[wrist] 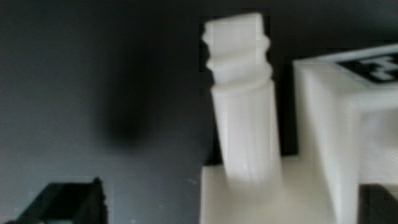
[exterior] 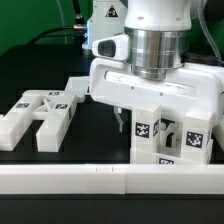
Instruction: Assemble chair
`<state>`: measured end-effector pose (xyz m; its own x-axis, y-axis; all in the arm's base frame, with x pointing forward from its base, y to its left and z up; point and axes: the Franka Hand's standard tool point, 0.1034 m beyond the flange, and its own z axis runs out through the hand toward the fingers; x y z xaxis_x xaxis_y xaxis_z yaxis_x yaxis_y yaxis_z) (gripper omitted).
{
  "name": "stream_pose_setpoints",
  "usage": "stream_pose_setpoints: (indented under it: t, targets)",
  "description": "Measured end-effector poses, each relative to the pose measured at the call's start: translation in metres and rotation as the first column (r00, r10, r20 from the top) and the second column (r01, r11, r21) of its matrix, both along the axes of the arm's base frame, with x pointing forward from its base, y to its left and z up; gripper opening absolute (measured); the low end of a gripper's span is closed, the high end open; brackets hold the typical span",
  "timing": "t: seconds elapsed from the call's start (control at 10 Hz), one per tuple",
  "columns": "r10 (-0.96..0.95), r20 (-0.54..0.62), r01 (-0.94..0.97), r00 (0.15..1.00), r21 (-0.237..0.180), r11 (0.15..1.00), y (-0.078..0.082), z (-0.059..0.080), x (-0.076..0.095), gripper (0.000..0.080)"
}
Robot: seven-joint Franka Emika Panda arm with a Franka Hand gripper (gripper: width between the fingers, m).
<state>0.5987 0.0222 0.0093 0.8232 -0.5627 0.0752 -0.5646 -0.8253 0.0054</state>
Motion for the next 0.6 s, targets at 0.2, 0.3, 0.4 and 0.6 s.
stream_pose_setpoints:
  t: [0.2, 0.3, 0.4, 0.6]
  targets:
    - [0.000, -0.003, 0.000, 1.000, -0.002, 1.000, -0.0011, -0.0021, -0.0011, 0.0634]
    - [0.000, -0.003, 0.000, 1.000, -0.001, 1.000, -0.0011, -0.0020, -0.0011, 0.0464]
    - [0.000, -0.001, 0.000, 1.000, -0.002, 1.000, -0.0012, -0.0013, -0.0004, 0.0325]
    - [0.000, 0.004, 0.000, 1.000, -0.002, 1.000, -0.0015, -0.0001, 0.0008, 0.0326]
